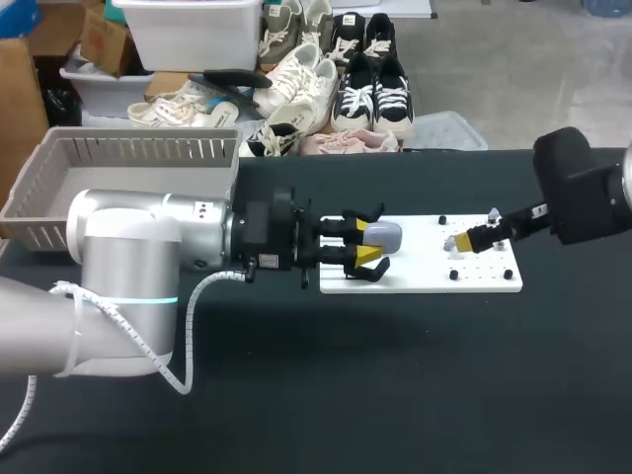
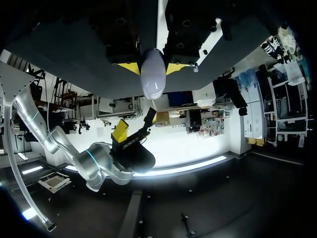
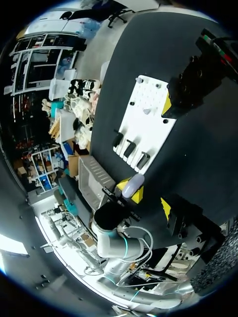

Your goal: Pick up each earbud case from the left stands, insert the matching earbuds, close the lid, and place the case in the box.

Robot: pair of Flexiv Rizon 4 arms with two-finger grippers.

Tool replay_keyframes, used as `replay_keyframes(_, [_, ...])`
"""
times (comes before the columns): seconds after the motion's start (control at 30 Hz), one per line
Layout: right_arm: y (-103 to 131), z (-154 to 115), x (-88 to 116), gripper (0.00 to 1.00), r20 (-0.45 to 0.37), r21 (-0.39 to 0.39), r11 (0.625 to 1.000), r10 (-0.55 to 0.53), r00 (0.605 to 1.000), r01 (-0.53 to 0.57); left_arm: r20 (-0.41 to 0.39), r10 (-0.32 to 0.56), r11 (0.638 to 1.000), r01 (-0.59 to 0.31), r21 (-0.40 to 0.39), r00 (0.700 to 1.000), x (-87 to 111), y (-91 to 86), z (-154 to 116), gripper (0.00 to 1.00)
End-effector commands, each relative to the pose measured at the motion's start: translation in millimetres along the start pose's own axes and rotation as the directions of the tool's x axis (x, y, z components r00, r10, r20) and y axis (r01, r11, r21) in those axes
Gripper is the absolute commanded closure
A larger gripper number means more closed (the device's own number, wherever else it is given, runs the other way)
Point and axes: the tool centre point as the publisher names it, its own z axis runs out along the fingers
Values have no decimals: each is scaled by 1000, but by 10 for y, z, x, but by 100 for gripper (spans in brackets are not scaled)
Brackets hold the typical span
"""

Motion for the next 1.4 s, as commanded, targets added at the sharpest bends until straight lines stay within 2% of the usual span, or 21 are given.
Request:
replay_keyframes(0.03, [106,51,-47,0,-16,42,999,0,1000,1,2,1,1000,-1,-3,1000,7,2,12,100])
replay_keyframes(0.37, [277,228,-86,0,-52,27,999,-32,998,33,2,1,1000,-1,-3,1000,7,2,12,100])
replay_keyframes(0.47, [282,293,-106,0,-49,53,998,-27,998,30,2,1,1000,-1,-3,1000,7,2,12,100])
replay_keyframes(0.93, [393,517,-122,0,-88,40,998,-47,995,51,2,1,1000,-1,-3,1000,7,2,12,100])
replay_keyframes(1.4, [364,710,-162,0,-112,40,998,-42,993,47,2,1,1000,-1,-3,1000,7,2,12,100])
